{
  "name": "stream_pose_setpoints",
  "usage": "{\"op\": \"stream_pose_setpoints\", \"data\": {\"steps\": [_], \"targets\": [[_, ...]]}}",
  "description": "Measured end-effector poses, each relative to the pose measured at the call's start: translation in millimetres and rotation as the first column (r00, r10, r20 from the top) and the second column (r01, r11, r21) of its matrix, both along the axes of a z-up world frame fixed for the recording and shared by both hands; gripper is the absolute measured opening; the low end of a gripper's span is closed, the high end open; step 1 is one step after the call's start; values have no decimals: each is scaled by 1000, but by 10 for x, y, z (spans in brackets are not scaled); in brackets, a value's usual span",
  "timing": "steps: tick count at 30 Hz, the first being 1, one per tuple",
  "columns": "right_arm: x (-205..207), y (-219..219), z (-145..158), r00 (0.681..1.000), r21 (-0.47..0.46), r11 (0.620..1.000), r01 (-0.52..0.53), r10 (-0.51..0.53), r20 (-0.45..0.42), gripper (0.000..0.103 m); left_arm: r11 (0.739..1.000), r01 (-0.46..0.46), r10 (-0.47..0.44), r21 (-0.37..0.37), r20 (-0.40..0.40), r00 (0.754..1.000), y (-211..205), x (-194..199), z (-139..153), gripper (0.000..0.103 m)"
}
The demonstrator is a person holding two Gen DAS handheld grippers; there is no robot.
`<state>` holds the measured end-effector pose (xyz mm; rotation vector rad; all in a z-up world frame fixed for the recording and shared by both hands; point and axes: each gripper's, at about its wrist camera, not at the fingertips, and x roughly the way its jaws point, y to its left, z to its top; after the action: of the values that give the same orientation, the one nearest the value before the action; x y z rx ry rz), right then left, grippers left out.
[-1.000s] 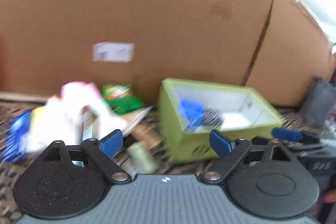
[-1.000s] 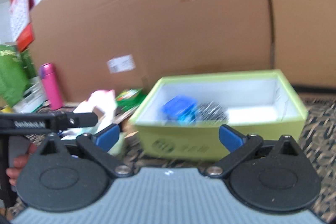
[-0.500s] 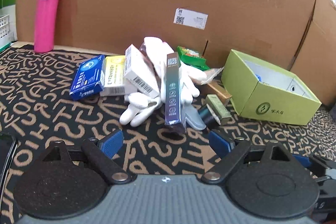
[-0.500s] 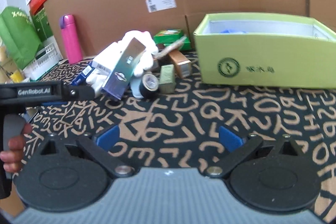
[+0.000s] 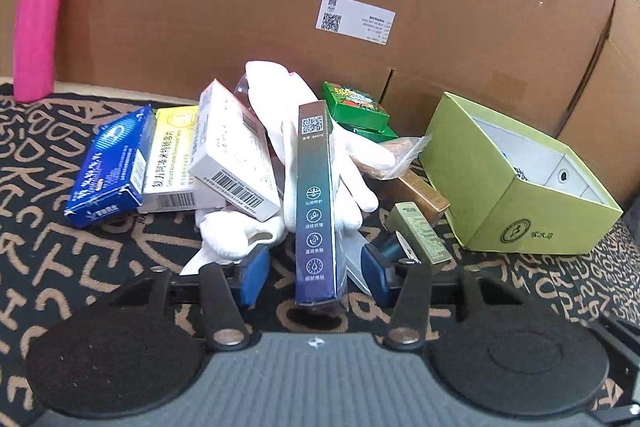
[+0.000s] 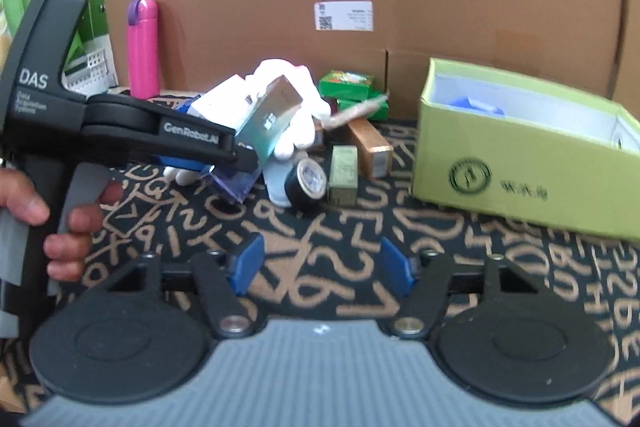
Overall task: Organize objects
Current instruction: 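Grasp the black tape roll with the right tool while the left tool grasps the slim blue box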
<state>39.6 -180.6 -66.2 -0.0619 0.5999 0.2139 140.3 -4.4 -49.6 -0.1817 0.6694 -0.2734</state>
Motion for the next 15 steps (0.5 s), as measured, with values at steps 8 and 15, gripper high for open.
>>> {"op": "stream_pose_setpoints", "data": {"steps": [8, 15], "targets": [[409, 298, -71, 997, -90, 994, -65, 68, 24, 39, 997, 41, -44, -71, -43, 998, 45, 109, -106, 27], [537, 435, -122, 996, -147, 987, -69, 75, 37, 8, 995, 76, -79, -67, -49, 996, 56, 51, -95, 22]]}}
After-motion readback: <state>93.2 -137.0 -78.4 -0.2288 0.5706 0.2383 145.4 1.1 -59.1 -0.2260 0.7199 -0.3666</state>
